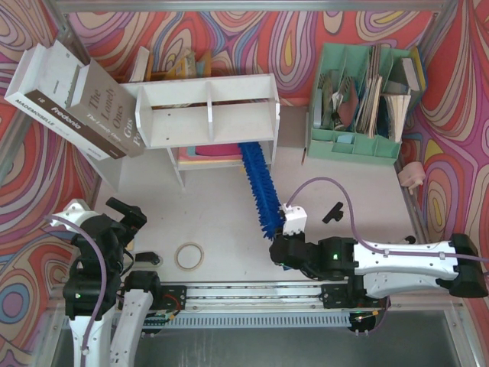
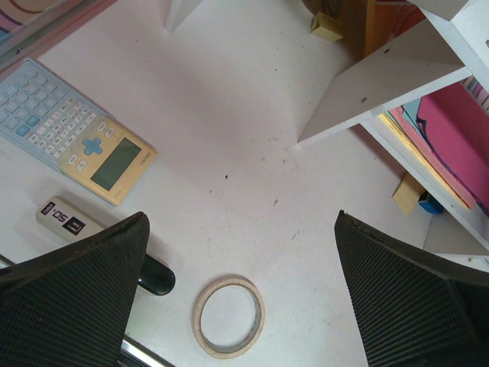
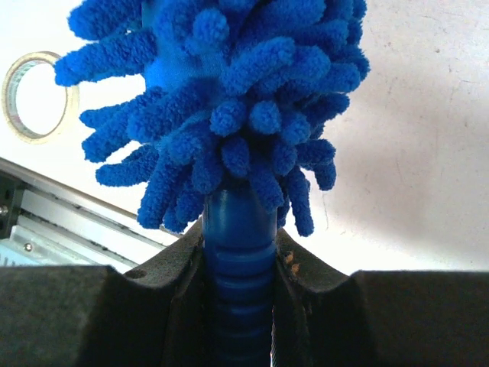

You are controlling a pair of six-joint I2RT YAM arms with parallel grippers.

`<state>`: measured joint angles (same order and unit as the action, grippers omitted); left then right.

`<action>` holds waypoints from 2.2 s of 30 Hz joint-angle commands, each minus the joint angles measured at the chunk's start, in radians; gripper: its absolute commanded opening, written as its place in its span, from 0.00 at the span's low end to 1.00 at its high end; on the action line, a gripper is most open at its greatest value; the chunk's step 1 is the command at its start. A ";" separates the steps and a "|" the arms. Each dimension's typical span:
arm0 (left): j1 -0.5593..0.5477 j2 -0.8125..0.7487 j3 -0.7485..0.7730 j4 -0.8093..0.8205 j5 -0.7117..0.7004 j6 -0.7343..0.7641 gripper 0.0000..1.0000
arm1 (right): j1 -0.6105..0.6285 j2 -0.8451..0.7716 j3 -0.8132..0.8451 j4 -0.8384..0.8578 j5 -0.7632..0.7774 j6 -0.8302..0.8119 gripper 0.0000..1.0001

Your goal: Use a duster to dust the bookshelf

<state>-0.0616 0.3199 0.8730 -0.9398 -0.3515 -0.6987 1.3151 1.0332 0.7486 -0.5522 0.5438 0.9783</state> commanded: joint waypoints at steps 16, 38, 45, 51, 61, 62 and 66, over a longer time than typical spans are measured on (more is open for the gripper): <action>0.005 -0.004 -0.016 0.013 -0.003 0.010 0.98 | 0.005 0.028 0.038 -0.041 0.159 0.077 0.00; 0.005 0.001 -0.016 0.015 0.004 0.011 0.98 | -0.003 0.031 -0.072 -0.140 0.142 0.333 0.00; 0.005 -0.001 -0.016 0.014 0.002 0.010 0.98 | -0.002 0.009 0.100 -0.160 0.229 0.185 0.00; 0.005 -0.003 -0.017 0.014 0.000 0.011 0.98 | -0.004 0.062 0.077 -0.060 0.194 0.138 0.00; 0.005 0.002 -0.017 0.016 0.004 0.012 0.98 | -0.007 0.198 0.048 0.160 0.081 0.066 0.00; 0.005 0.002 -0.017 0.017 0.005 0.012 0.98 | -0.007 0.208 0.058 0.183 0.073 0.044 0.00; 0.005 -0.002 -0.016 0.015 0.002 0.012 0.98 | -0.007 0.254 0.115 0.228 0.041 -0.027 0.00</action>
<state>-0.0616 0.3199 0.8730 -0.9398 -0.3511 -0.6987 1.3140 1.2594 0.7971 -0.4423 0.5728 1.0416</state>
